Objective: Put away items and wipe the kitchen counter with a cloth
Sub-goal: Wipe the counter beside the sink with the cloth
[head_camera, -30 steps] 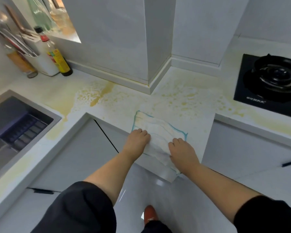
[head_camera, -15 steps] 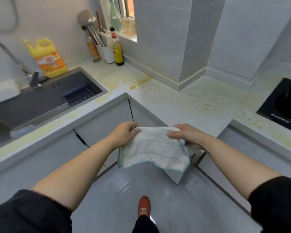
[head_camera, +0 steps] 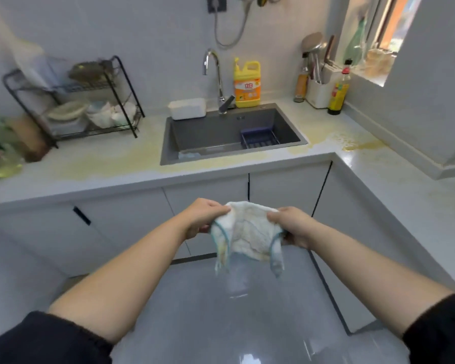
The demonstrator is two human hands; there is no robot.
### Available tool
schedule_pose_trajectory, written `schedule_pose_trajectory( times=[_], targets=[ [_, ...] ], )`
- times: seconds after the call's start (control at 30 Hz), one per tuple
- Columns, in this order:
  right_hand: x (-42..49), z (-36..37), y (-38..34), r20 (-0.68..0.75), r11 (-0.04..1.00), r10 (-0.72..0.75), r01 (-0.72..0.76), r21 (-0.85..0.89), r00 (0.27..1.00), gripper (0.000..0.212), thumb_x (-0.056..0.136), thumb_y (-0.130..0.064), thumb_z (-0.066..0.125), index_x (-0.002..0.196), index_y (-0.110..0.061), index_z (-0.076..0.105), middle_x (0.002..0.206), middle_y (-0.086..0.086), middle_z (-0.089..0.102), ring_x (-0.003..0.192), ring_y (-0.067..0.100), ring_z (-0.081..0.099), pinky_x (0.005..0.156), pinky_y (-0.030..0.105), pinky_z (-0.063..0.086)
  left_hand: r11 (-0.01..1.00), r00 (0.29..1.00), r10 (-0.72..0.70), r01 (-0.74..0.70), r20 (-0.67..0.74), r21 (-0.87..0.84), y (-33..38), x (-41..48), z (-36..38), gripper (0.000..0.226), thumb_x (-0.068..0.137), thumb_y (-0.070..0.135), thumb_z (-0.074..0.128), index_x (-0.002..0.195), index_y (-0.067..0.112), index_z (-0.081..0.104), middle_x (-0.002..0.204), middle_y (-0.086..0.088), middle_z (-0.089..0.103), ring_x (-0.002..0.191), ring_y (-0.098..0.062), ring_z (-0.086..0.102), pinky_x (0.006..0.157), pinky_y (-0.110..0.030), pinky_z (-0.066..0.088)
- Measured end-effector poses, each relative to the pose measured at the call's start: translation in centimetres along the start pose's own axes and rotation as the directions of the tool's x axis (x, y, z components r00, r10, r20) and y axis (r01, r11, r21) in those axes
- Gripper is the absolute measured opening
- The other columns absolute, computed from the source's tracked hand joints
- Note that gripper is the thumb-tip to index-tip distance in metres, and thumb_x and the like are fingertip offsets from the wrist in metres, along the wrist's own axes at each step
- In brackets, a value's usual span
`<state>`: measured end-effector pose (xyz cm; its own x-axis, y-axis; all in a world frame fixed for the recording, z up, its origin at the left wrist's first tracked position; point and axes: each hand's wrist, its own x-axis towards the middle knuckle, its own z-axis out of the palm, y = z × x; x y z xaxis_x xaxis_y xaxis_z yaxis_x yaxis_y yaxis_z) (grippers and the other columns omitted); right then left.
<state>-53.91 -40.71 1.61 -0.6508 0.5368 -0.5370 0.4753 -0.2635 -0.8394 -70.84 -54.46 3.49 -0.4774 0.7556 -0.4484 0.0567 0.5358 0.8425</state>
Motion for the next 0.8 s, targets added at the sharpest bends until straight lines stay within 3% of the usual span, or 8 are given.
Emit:
schedule_pose_trajectory(
  times=[0.13, 0.27, 0.37, 0.47, 0.53, 0.6, 0.67, 0.8],
  targets=[
    [1.9, 8.8, -2.8, 0.401, 0.916, -0.013, -0.150, 0.373, 0.916, 0.046, 0.100, -0.040, 0.037, 0.123, -0.008, 0.058, 0.116, 0.013, 0.066, 0.101, 0.025, 0.065, 0.081, 0.038, 0.052, 0.895, 0.971, 0.011, 0.097, 0.238, -0.436, -1.8, -3.7, -8.0, 0.043, 0.103, 0.028, 0.029, 0.114, 0.001, 0.061, 0.114, -0.017, 0.065, 0.107, -0.026, 0.063, 0.082, -0.031, 0.055],
    [3.1, 17.8, -5.0, 0.551, 0.911, -0.056, -0.184, 0.370, 0.832, 0.041, 0.088, -0.035, 0.051, 0.117, -0.008, 0.061, 0.110, 0.013, 0.069, 0.094, 0.022, 0.069, 0.079, 0.033, 0.057, 0.867, 0.952, 0.076, 0.084, 0.296, -0.491, -5.3, -7.4, -16.6, 0.045, 0.102, 0.022, 0.023, 0.133, 0.001, 0.048, 0.135, -0.013, 0.054, 0.128, -0.022, 0.050, 0.105, -0.034, 0.041],
    [4.5, 24.6, -5.7, 0.619, 0.933, -0.114, -0.130, 0.334, 0.777, 0.039, 0.081, -0.009, 0.064, 0.119, -0.005, 0.059, 0.110, 0.015, 0.067, 0.094, 0.023, 0.067, 0.083, 0.032, 0.055, 0.856, 0.968, 0.127, 0.004, 0.217, -0.517, -8.6, -9.0, -22.4, 0.038, 0.102, 0.016, 0.031, 0.131, 0.000, 0.050, 0.131, -0.015, 0.058, 0.121, -0.023, 0.056, 0.102, -0.034, 0.045],
    [5.7, 30.0, -6.9, 0.635, 0.940, -0.086, -0.148, 0.307, 0.768, 0.044, 0.075, 0.004, 0.052, 0.118, -0.002, 0.058, 0.101, 0.017, 0.066, 0.085, 0.024, 0.067, 0.074, 0.030, 0.056, 0.873, 0.986, 0.110, -0.158, -0.128, -0.462, -11.4, -8.8, -27.4, 0.030, 0.099, 0.009, 0.042, 0.124, -0.001, 0.056, 0.109, -0.013, 0.069, 0.093, -0.021, 0.069, 0.077, -0.026, 0.058],
    [6.6, 32.5, -8.0, 0.627, 0.919, -0.066, -0.198, 0.341, 0.776, 0.036, 0.081, 0.006, 0.041, 0.111, -0.002, 0.059, 0.094, 0.015, 0.068, 0.079, 0.023, 0.068, 0.070, 0.029, 0.057, 0.933, 0.961, 0.101, -0.181, -0.258, -0.310, -13.5, -8.1, -30.4, 0.032, 0.096, 0.011, 0.052, 0.127, 0.005, 0.055, 0.110, -0.005, 0.068, 0.099, -0.018, 0.066, 0.079, -0.027, 0.056],
    [7.8, 34.3, -9.1, 0.612, 0.909, -0.031, -0.232, 0.345, 0.790, 0.036, 0.086, 0.005, 0.032, 0.106, -0.002, 0.060, 0.091, 0.015, 0.069, 0.077, 0.024, 0.069, 0.065, 0.029, 0.058, 0.972, 0.990, 0.065, -0.091, -0.125, -0.217, -15.2, -7.3, -32.1, 0.034, 0.093, 0.022, 0.059, 0.125, 0.011, 0.056, 0.116, -0.003, 0.065, 0.108, -0.019, 0.062, 0.089, -0.031, 0.052],
    [9.4, 35.5, -10.2, 0.589, 0.924, -0.012, -0.217, 0.315, 0.808, 0.035, 0.086, 0.004, 0.030, 0.103, -0.002, 0.060, 0.090, 0.015, 0.069, 0.076, 0.025, 0.069, 0.063, 0.029, 0.058, 0.982, 1.000, -0.005, 0.004, -0.006, -0.189, -16.2, -6.3, -33.1, 0.028, 0.091, 0.027, 0.060, 0.113, 0.011, 0.062, 0.106, -0.004, 0.069, 0.099, -0.018, 0.066, 0.082, -0.027, 0.053],
    [14.2, 37.1, -12.2, 0.591, 0.958, 0.044, -0.202, 0.204, 0.805, 0.043, 0.073, -0.006, 0.045, 0.115, -0.003, 0.055, 0.102, 0.015, 0.062, 0.083, 0.027, 0.062, 0.063, 0.029, 0.054, 0.960, 0.989, -0.050, 0.010, -0.140, -0.279, -17.4, -2.6, -35.5, 0.017, 0.086, 0.023, 0.068, 0.097, 0.011, 0.066, 0.096, -0.005, 0.070, 0.091, -0.020, 0.067, 0.084, -0.033, 0.054]
  ],
)
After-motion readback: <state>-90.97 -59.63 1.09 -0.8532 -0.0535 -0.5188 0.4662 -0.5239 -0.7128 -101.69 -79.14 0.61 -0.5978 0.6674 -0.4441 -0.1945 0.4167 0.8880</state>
